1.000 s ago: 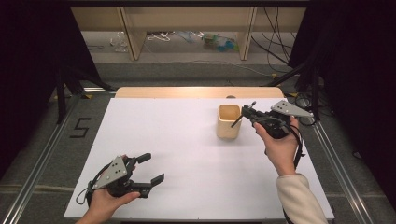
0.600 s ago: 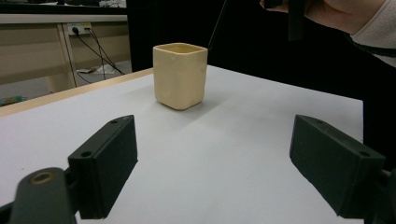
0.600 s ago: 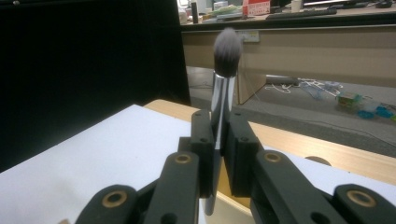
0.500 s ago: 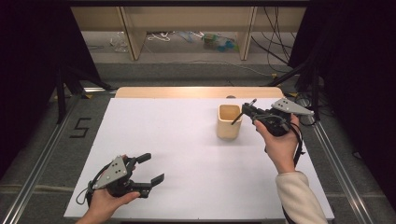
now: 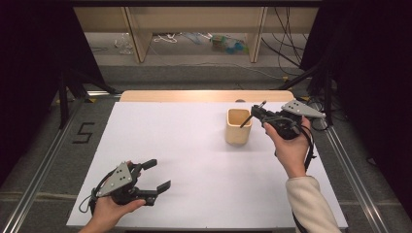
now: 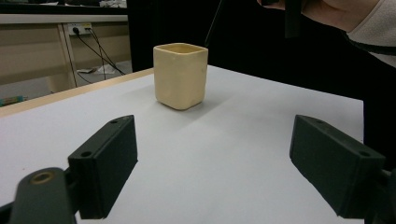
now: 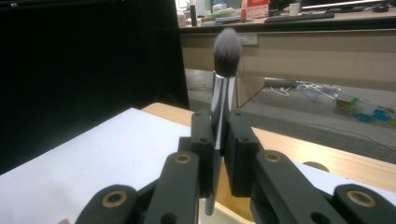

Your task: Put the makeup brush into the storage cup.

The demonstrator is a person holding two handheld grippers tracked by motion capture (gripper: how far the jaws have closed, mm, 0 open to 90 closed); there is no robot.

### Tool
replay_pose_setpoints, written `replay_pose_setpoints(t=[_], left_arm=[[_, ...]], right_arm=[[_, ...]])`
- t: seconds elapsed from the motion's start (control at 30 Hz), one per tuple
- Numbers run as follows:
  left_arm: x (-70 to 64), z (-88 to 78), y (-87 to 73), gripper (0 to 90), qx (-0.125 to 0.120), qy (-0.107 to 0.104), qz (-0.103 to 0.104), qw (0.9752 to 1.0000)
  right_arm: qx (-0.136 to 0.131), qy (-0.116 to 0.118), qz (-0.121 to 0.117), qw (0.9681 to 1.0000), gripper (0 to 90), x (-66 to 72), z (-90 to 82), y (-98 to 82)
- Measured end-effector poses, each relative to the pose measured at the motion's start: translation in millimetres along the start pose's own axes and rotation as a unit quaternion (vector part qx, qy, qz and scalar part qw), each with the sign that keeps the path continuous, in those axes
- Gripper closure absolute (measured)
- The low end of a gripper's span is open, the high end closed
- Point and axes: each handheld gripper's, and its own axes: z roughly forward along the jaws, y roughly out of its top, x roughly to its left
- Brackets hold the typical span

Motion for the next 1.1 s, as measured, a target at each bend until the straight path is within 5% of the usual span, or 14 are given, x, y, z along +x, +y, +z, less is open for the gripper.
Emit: replay_pose_setpoints(t=[1.1], left_arm=[[0.2, 0.0, 0.0, 15.0, -0.001, 0.0, -0.001, 1.0]], right_arm=[[-0.003, -0.005, -0.001, 1.0, 83.7, -4.2, 7.7, 2.8]])
